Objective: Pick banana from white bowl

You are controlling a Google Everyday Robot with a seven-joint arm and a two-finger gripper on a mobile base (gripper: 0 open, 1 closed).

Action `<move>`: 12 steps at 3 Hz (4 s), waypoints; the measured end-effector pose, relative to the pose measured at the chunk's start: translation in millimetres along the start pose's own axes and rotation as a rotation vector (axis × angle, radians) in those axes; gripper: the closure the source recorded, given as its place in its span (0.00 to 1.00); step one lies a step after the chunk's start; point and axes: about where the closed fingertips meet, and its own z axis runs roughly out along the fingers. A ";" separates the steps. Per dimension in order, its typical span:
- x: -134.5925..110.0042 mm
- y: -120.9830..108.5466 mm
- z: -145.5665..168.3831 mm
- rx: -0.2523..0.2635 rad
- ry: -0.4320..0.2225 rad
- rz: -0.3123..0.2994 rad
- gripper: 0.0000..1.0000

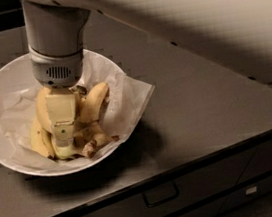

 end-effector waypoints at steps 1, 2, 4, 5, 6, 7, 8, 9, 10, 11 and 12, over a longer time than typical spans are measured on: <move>-2.1 1.5 -0.1 0.070 0.013 0.150 0.00; -2.1 1.5 -0.2 0.070 0.013 0.150 0.00; 3.2 4.7 -12.5 0.151 -0.006 0.311 0.00; -18.2 -5.6 -5.4 0.140 -0.018 0.373 0.00; -18.2 -5.6 -5.4 0.140 -0.018 0.374 0.00; -15.0 -4.4 -4.9 0.143 -0.024 0.395 0.00; -12.8 -4.3 -5.0 0.147 -0.024 0.420 0.00; -14.2 -4.1 -4.6 0.153 0.003 0.459 0.00; -14.5 -6.8 0.4 0.150 0.045 0.535 0.00; -14.7 -6.4 1.8 0.159 0.085 0.602 0.00; -14.8 -6.4 1.7 0.159 0.084 0.602 0.00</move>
Offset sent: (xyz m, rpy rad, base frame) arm -0.0013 0.0011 -0.0001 -0.0018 -0.0224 -0.1128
